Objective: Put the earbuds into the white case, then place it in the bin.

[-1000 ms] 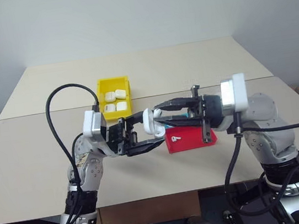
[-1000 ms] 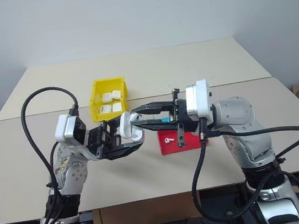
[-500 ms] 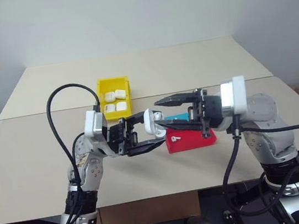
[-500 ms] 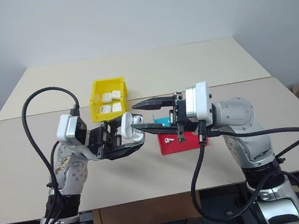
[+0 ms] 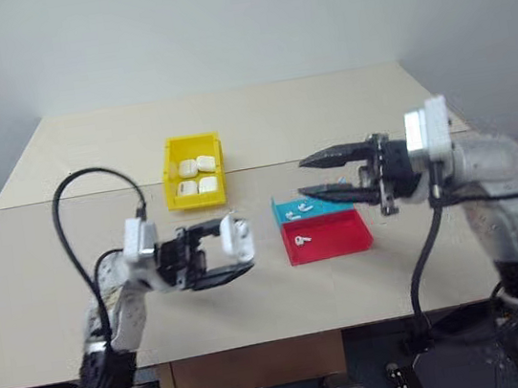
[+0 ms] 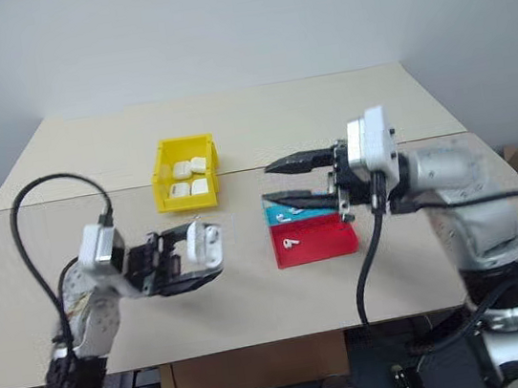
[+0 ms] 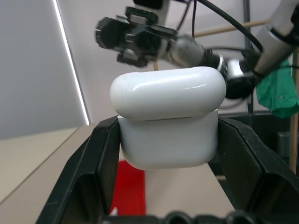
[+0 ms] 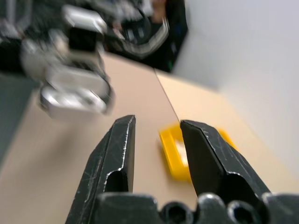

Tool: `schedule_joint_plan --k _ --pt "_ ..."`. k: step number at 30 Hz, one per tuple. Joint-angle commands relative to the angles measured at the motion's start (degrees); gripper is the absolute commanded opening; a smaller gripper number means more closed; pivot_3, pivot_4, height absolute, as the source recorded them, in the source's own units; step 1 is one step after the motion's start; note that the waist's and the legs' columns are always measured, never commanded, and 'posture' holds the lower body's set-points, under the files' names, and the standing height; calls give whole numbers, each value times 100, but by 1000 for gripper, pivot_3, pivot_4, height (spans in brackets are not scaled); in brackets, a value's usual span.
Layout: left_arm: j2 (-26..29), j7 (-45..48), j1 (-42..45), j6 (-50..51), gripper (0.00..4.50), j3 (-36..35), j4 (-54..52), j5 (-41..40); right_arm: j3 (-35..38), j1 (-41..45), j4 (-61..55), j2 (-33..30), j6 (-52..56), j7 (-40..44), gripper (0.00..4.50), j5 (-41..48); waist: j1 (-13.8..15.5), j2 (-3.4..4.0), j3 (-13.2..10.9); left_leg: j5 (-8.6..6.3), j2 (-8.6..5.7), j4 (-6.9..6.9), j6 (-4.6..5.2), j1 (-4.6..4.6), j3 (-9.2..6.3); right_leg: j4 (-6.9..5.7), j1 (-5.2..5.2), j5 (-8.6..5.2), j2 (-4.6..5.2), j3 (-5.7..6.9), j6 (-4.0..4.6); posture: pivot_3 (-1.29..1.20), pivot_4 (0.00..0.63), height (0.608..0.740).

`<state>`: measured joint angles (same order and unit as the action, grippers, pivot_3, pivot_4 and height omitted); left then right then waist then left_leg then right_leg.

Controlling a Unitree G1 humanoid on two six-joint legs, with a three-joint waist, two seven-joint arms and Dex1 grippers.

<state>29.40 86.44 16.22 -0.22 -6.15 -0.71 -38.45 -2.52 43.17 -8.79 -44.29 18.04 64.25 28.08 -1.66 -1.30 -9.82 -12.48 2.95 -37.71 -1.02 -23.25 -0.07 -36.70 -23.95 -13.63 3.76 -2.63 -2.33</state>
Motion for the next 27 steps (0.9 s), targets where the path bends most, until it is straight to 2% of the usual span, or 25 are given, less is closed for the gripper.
schedule_joint_plan --k 1,5,9,12,21,27 --pt "231 48 -284 -37 2835 -273 -469 -174 -519 652 699 -234 136 507 1977 -622 3 1 0 0 0 0 0 -11 0 -2 -12 0 -1 -1 1 0 150 740" --pt "276 -113 -638 -152 2835 -348 -726 -83 -1448 1685 2162 -31 -411 1170 1977 -1679 6 2 -1 0 4 4 0 -16 2 -3 -23 6 -5 -4 13 0 150 740" --pt "130 -438 -846 -203 2835 -318 -1056 -38 -2333 2546 3788 598 -1036 1259 1977 -2832 -35 2 -1 0 4 5 0 -20 8 -2 -25 12 -4 -7 22 0 150 740" --pt "76 -678 -933 -178 2835 -339 -1223 -36 -2732 2982 4800 983 -1667 1344 1977 -3451 -46 4 -2 0 5 7 0 -25 6 -4 -31 13 -5 -4 23 0 150 740" --pt "44 -1041 -1043 -153 2835 -314 -1406 -61 -3049 3977 7383 2073 -2617 908 1977 -4537 -79 7 -5 0 4 13 0 -21 7 -9 -32 14 -5 -5 25 0 150 740" --pt "36 -1159 -1144 -215 2835 -289 -1493 -9 -3066 4153 8044 2477 -2790 735 1977 -5034 -85 8 -5 1 4 20 -1 -17 7 -12 -33 15 -5 -5 26 0 150 740"
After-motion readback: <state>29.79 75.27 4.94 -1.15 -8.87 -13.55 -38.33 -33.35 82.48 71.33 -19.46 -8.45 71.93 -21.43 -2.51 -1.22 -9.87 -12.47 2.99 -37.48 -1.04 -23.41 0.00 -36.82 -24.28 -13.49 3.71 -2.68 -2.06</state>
